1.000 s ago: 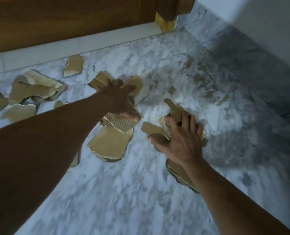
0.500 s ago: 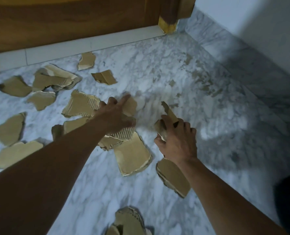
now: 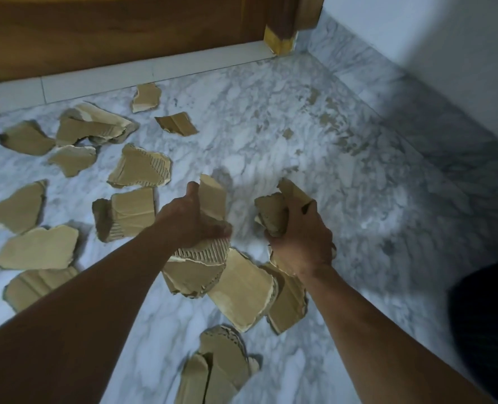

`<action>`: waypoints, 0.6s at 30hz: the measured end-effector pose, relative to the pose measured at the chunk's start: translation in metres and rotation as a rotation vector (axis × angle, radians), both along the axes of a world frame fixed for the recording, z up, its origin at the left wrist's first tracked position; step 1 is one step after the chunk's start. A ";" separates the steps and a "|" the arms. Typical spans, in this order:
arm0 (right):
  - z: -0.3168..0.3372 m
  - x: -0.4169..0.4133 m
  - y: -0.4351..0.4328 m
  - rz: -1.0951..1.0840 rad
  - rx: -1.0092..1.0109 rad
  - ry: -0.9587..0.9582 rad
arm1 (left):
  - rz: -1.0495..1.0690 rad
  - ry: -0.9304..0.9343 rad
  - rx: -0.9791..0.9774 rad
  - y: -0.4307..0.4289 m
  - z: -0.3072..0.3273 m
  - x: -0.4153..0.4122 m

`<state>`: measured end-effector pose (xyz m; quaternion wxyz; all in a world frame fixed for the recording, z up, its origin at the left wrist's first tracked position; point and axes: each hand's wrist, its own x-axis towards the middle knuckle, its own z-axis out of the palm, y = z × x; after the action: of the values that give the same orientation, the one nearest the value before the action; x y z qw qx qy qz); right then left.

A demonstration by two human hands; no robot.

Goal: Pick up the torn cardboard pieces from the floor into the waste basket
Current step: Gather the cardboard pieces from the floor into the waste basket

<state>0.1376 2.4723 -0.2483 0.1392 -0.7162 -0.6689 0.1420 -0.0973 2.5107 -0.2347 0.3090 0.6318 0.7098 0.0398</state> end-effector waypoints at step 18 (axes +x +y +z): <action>0.183 0.068 -0.052 -0.132 0.082 -0.008 | 0.095 -0.421 0.177 -0.040 0.166 0.040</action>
<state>0.2058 2.4208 -0.0658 0.1748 -0.7530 -0.6261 0.1023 -0.0575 2.4706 -0.0684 0.3914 0.6000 0.6524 0.2473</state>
